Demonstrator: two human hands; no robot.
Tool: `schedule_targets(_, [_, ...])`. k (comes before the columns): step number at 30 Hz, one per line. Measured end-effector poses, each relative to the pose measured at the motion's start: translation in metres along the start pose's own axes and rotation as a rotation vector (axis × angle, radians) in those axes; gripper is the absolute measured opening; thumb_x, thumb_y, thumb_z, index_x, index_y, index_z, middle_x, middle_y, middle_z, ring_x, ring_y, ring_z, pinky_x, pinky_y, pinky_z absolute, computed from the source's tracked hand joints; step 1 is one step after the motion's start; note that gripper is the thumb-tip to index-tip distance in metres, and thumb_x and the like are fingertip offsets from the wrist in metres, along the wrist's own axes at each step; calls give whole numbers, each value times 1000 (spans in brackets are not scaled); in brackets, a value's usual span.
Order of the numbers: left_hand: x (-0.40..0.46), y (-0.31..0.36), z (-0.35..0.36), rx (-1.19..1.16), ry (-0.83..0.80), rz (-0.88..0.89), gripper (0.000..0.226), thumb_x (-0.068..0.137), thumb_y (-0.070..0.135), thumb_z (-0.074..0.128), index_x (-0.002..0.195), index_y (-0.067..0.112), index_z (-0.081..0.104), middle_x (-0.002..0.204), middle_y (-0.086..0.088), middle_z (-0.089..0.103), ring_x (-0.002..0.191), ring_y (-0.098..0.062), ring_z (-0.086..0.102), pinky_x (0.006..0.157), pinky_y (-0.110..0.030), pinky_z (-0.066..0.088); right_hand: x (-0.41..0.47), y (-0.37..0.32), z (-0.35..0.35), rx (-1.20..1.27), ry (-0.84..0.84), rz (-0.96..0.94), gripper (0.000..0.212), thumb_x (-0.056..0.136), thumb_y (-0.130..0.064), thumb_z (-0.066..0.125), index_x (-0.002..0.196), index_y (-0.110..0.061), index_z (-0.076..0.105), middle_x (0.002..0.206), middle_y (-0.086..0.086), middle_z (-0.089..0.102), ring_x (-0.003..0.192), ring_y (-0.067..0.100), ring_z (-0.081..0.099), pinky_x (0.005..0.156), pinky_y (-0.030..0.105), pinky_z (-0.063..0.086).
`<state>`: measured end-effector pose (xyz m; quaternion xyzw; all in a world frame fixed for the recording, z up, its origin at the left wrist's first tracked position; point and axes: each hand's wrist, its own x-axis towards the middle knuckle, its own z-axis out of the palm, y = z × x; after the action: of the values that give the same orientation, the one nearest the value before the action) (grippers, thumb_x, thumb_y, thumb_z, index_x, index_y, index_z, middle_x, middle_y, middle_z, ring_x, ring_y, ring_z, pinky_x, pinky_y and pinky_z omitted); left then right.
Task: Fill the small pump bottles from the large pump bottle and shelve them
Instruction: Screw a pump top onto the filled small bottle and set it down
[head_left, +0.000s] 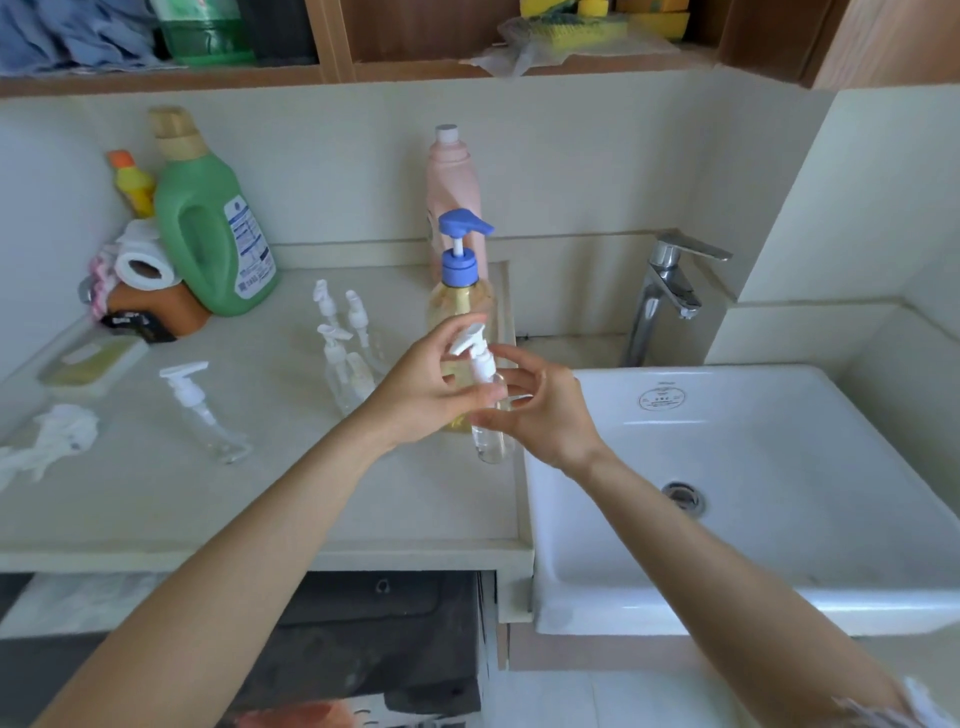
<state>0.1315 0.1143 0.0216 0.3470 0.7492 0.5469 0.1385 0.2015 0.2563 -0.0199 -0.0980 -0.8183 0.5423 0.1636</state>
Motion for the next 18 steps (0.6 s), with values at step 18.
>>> schedule_targets(18, [-7, -26, 12, -200, 53, -33, 69, 75, 15, 69, 131, 36, 34, 105, -12, 63, 95, -14, 62, 90, -31, 50, -5, 16, 14, 26, -1, 33, 99, 62, -25, 91, 144, -33, 38, 102, -7, 73, 100, 5, 65, 96, 36, 50])
